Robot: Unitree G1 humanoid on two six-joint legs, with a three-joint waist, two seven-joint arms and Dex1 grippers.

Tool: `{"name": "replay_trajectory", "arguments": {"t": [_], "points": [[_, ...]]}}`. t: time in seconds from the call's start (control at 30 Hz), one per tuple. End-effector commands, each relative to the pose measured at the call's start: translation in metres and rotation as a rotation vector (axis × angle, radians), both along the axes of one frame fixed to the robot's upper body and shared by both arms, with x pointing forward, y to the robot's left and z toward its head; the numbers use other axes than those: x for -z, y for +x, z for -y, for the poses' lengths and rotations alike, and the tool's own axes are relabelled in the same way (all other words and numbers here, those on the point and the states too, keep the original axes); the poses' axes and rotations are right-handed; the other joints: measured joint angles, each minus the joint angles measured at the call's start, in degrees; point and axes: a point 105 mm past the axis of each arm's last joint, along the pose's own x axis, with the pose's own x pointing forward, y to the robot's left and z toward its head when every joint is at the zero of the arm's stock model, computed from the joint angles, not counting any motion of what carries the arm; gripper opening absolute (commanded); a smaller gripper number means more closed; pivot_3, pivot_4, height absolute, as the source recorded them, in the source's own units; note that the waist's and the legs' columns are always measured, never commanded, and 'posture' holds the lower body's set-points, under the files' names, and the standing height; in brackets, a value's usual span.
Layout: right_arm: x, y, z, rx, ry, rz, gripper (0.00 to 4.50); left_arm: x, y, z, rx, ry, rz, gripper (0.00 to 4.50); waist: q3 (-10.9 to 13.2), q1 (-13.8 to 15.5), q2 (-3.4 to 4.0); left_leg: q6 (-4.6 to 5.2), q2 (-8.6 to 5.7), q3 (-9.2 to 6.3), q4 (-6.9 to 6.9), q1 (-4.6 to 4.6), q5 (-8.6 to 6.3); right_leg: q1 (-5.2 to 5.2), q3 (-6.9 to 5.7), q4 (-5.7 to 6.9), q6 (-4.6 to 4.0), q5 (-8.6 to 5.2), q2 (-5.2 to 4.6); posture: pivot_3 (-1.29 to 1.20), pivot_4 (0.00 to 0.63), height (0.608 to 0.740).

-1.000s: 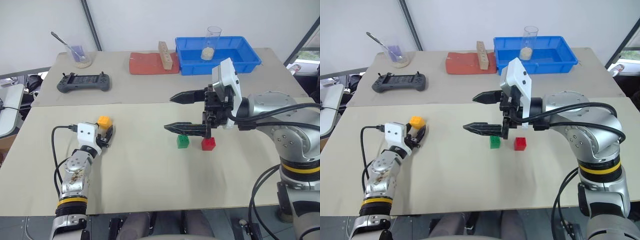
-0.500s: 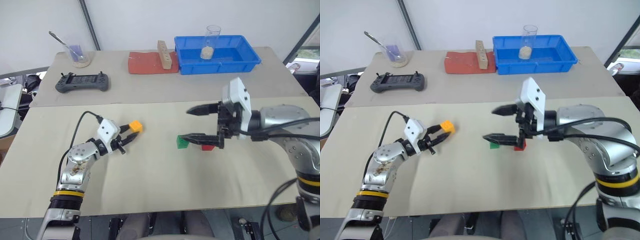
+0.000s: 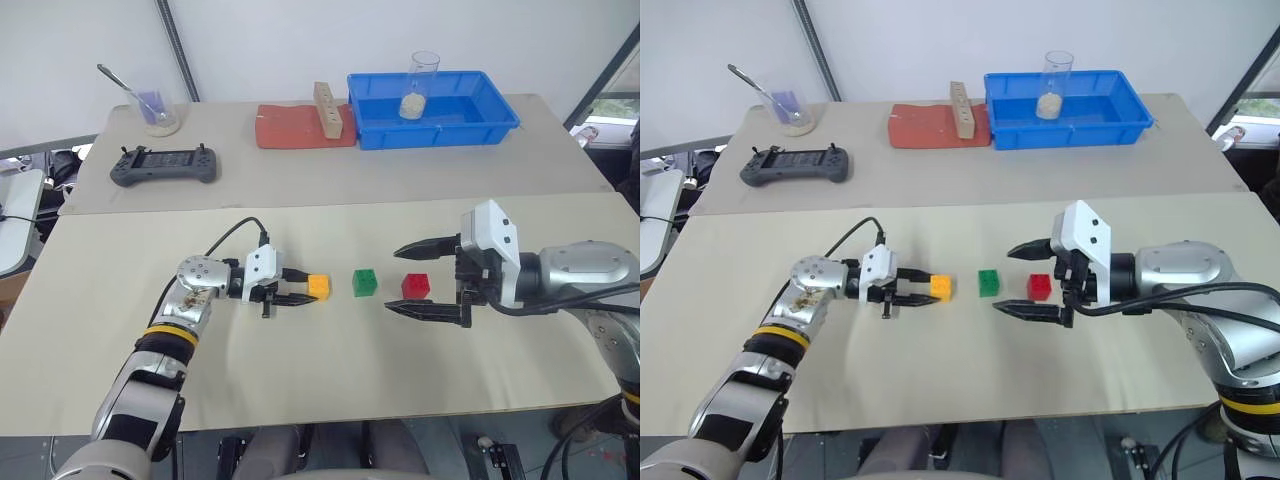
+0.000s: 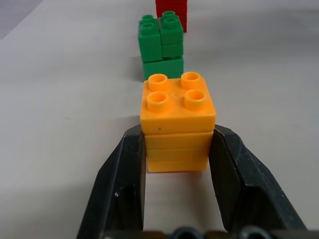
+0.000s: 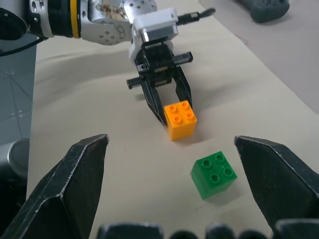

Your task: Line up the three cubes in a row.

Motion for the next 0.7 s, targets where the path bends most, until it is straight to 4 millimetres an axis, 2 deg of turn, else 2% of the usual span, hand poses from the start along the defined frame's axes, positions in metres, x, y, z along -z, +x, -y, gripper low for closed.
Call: {"name": "replay_trajectory", "arguments": {"t": [0.03, 0.2, 0.4, 0.43, 0.6, 0.7], "points": [[-0.01, -0.001, 0.004, 0.019, -0.003, 0.051, 4.5, 0.007, 0.005, 0.003, -0.004, 0.03, 0.004, 1.28, 0.0, 0.18, 0.0, 0.0, -0.01, 0.0, 0.01, 0.01, 0.0, 0.02, 0.0, 0.01, 0.01, 0.01, 0.0, 0.0, 0.15, 0.74], [-0.01, -0.001, 0.005, 0.028, -0.003, 0.054, 4.5, 0.008, 0.005, 0.005, 0.017, 0.031, 0.001, 1.28, 0.0, 0.15, -0.01, 0.01, -0.02, 0.0, 0.02, 0.0, 0.0, 0.01, 0.01, 0.04, 0.02, 0.01, 0.0, 0.0, 0.15, 0.74], [-0.01, 0.0, 0.003, 0.02, 0.002, 0.052, 4.5, 0.007, 0.007, 0.001, 0.016, 0.038, -0.004, 4.13, 0.01, -0.21, -0.03, 0.02, -0.01, 0.0, 0.02, -0.03, 0.0, -0.05, 0.01, 0.06, 0.02, 0.01, 0.03, 0.0, 0.15, 0.74], [-0.01, 0.001, 0.003, 0.02, 0.003, 0.052, 4.5, 0.006, 0.007, 0.0, 0.013, 0.038, -0.004, 4.43, 0.01, -0.32, -0.03, 0.03, -0.01, 0.0, 0.02, -0.03, -0.01, -0.06, 0.02, 0.08, 0.02, 0.01, 0.03, 0.0, 0.15, 0.74], [-0.009, 0.003, 0.003, 0.014, 0.004, 0.048, 4.5, 0.0, 0.009, -0.007, 0.004, 0.045, 0.003, 4.43, 0.01, -0.7, -0.03, 0.04, -0.01, 0.0, 0.02, -0.04, -0.01, -0.06, 0.02, 0.07, 0.02, 0.01, 0.03, 0.0, 0.15, 0.74], [-0.009, 0.005, 0.016, 0.035, -0.009, 0.047, 4.5, -0.019, 0.005, -0.027, -0.005, 0.055, 0.027, 4.43, 0.01, -1.02, -0.03, 0.04, 0.02, 0.0, 0.02, -0.04, -0.01, -0.08, 0.02, 0.07, 0.02, 0.01, 0.04, 0.0, 0.15, 0.74]]}}
